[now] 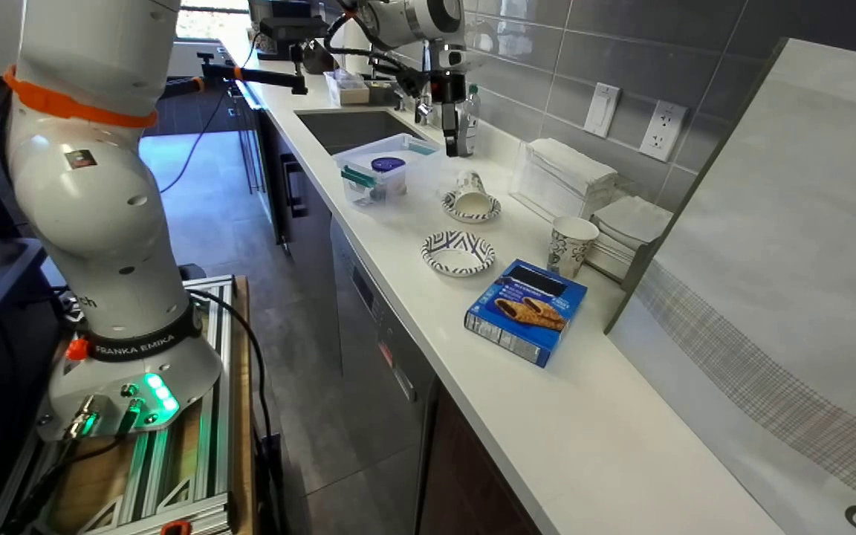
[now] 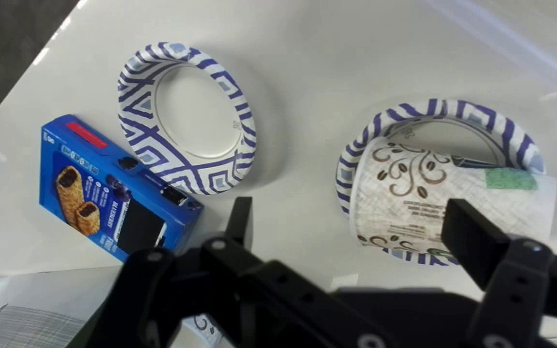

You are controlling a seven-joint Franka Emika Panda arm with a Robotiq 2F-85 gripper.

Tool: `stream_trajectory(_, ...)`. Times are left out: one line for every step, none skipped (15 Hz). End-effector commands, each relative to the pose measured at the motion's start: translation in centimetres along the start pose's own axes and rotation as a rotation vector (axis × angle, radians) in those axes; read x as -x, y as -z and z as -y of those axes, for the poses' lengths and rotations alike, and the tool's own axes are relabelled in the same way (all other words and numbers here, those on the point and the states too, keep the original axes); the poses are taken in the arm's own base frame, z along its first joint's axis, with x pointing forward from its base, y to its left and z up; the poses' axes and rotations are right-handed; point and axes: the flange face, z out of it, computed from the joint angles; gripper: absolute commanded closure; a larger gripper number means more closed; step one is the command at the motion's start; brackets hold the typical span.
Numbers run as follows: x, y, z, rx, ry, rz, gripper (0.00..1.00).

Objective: Turn the paper cup on the plate upside down

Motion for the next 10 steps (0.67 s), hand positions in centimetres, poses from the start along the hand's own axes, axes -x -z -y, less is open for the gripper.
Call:
stream_trajectory(-2.2,0.0,3.1,0.043,-0.015,0.004,0.0)
stream_trajectory(-2.7,-0.1,3.4,0.048,-0.007,0.008,0.0)
stream_trajectory(-3.0,-0.2,3.5,0.065,-0.001,0.044,0.0)
stream_trajectory(-1.9,0.1,2.4,0.035,-0.011,0.014,0.0)
stream_trajectory(-2.3,0.0,2.6,0.04,-0.012,0.016,0.0)
stream_trajectory(-2.4,-0.1,2.6,0.041,-0.013,0.015,0.0)
stream_trajectory(-2.4,-0.1,2.6,0.04,-0.013,0.014,0.0)
stream_trajectory(-2.3,0.1,2.6,0.039,-0.013,0.012,0.0)
stream_trajectory(-2.3,0.2,2.6,0.038,-0.012,0.011,0.0)
stream_trajectory(-2.3,0.1,3.0,0.028,-0.004,0.033,0.0)
